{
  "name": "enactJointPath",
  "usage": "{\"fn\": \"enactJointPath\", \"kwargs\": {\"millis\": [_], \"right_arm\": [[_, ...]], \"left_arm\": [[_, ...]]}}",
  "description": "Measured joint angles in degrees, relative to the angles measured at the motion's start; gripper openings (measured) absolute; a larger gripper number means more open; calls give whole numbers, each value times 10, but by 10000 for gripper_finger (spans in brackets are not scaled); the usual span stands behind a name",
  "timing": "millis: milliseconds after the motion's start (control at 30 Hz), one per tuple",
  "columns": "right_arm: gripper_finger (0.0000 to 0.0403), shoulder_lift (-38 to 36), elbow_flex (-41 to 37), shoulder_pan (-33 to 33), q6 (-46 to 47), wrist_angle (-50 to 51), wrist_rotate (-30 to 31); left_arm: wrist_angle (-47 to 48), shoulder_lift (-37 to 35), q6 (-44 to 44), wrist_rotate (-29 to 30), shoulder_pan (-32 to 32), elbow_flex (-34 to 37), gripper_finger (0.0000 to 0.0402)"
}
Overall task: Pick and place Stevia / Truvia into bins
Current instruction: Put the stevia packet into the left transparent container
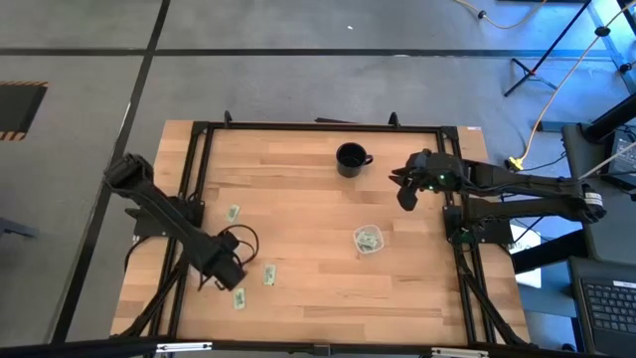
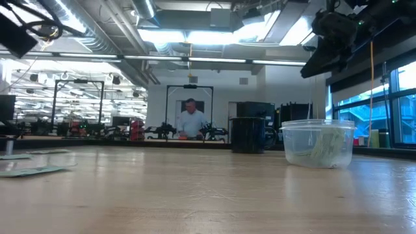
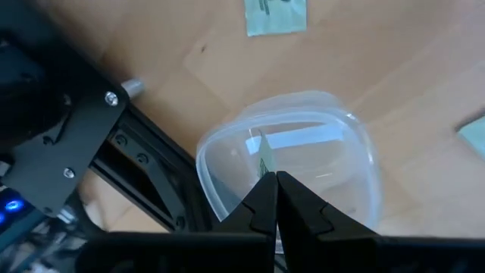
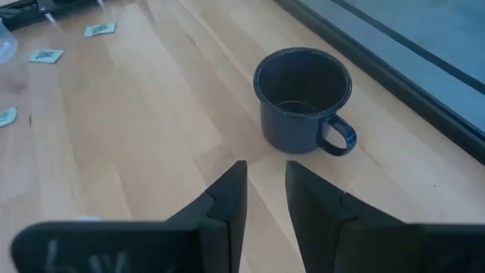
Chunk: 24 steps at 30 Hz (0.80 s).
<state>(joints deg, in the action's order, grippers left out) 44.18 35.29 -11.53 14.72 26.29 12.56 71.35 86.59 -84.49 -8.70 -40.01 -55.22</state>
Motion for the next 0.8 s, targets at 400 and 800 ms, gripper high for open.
{"fn": "enactJointPath", "kwargs": {"millis": [400,800], "right_arm": [[95,12,0,0,-2,-17,0],[95,11,0,0,-15,-17,0]], "left_arm": [[0,10,-9,1,0,0,22],[32,-54,-1,165,-1,-61,118]]}}
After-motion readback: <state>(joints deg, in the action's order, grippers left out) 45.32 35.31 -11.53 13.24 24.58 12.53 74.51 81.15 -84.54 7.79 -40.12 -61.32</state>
